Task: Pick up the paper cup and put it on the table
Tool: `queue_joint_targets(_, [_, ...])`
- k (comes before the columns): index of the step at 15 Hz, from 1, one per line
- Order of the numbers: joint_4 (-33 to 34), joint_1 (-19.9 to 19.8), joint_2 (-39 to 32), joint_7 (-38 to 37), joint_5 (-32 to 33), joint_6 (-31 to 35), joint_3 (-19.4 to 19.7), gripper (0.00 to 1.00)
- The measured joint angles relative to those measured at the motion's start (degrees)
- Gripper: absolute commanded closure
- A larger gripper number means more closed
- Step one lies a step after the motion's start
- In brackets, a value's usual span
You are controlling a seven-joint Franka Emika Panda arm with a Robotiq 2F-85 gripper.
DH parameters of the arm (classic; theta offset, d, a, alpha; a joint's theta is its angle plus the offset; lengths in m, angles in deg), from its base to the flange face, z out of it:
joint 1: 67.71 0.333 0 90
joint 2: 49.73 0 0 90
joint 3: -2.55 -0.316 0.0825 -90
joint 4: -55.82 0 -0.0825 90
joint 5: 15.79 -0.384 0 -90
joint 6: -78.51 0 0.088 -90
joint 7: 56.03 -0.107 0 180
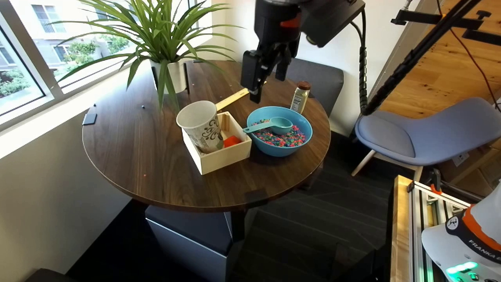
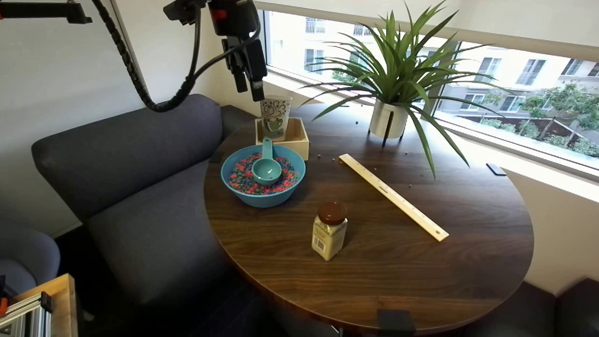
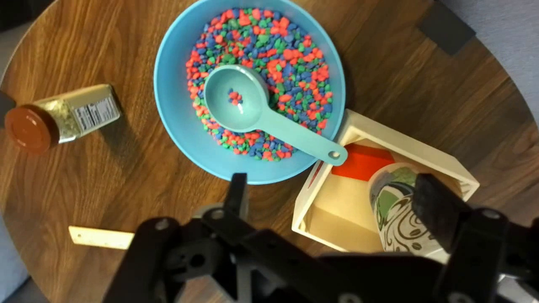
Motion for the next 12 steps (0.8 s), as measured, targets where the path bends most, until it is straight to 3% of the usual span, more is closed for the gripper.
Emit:
queue_joint_targets(5, [11.27, 2.62, -8.66, -13.55, -1.94, -4.11, 0.78, 0.0])
queue_joint_targets(11, [22.91, 5.28, -18.2, -17.1, -3.4, -4.11, 2.81, 0.0])
queue_joint_targets(12, [24.17, 5.91, -19.74, -17.81, -3.4, -4.11, 3.26, 0.12])
